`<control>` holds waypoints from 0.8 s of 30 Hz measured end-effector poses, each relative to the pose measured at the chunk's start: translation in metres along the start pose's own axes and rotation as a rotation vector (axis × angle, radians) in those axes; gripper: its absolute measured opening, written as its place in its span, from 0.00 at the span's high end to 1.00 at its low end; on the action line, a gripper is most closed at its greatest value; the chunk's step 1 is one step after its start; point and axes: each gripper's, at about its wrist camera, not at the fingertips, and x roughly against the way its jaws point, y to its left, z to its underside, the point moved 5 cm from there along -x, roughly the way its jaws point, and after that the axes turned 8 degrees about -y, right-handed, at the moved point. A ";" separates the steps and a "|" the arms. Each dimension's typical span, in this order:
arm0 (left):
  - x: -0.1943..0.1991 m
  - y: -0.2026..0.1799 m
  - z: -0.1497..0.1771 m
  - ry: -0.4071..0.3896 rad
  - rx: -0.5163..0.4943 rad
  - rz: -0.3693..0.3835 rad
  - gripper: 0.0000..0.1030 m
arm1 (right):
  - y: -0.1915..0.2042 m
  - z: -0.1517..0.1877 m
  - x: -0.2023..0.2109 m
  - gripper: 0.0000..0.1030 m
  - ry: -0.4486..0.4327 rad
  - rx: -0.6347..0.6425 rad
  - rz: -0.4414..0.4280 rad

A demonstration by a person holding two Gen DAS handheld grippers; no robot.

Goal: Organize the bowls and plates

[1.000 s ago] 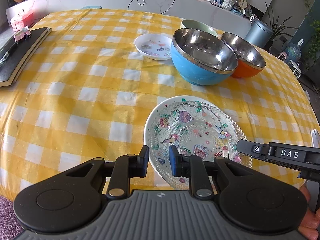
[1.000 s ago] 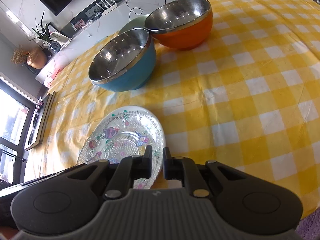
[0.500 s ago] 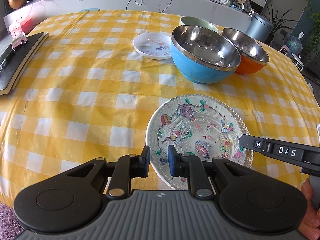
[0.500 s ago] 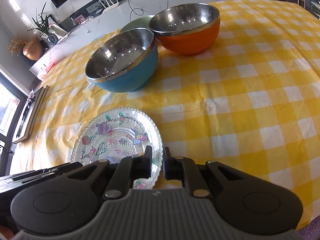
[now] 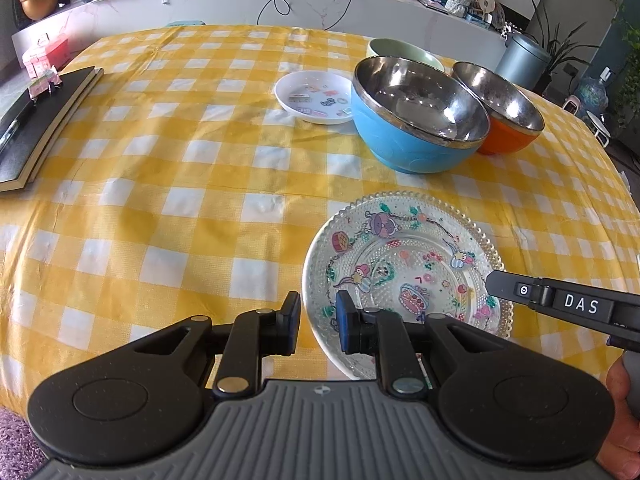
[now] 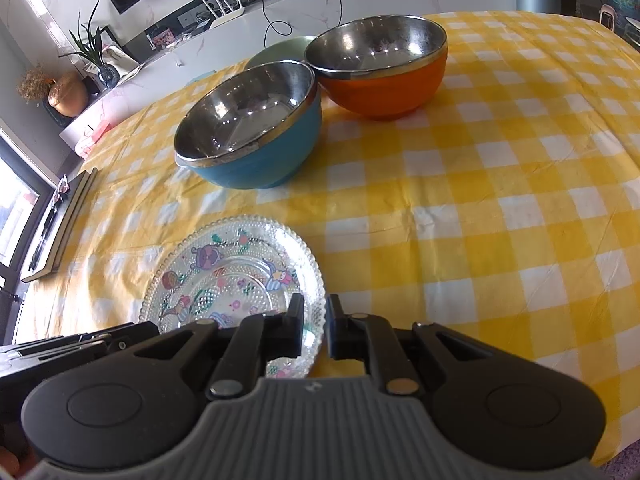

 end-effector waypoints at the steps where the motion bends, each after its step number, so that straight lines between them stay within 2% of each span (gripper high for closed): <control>1: 0.001 0.001 0.000 -0.007 0.004 0.003 0.80 | -0.001 -0.001 0.000 0.90 -0.003 -0.005 -0.002; 3: 0.005 0.003 -0.002 -0.023 0.008 0.008 0.77 | -0.001 -0.002 0.003 0.87 -0.013 -0.006 -0.005; 5: 0.009 0.005 -0.004 -0.045 0.014 0.016 0.70 | -0.001 -0.003 0.005 0.83 -0.019 -0.006 -0.004; 7: 0.011 0.007 -0.003 -0.052 0.020 0.019 0.58 | -0.002 -0.003 0.009 0.78 -0.019 -0.005 -0.008; 9: 0.012 0.009 -0.001 -0.047 0.029 0.024 0.51 | -0.002 -0.001 0.011 0.76 -0.013 0.001 -0.006; 17: 0.012 0.019 0.013 -0.030 0.125 0.101 0.51 | -0.003 0.016 0.017 0.76 0.029 -0.005 -0.014; 24: 0.010 0.014 0.016 -0.028 0.125 0.134 0.83 | 0.001 0.020 0.016 0.91 0.027 -0.008 -0.030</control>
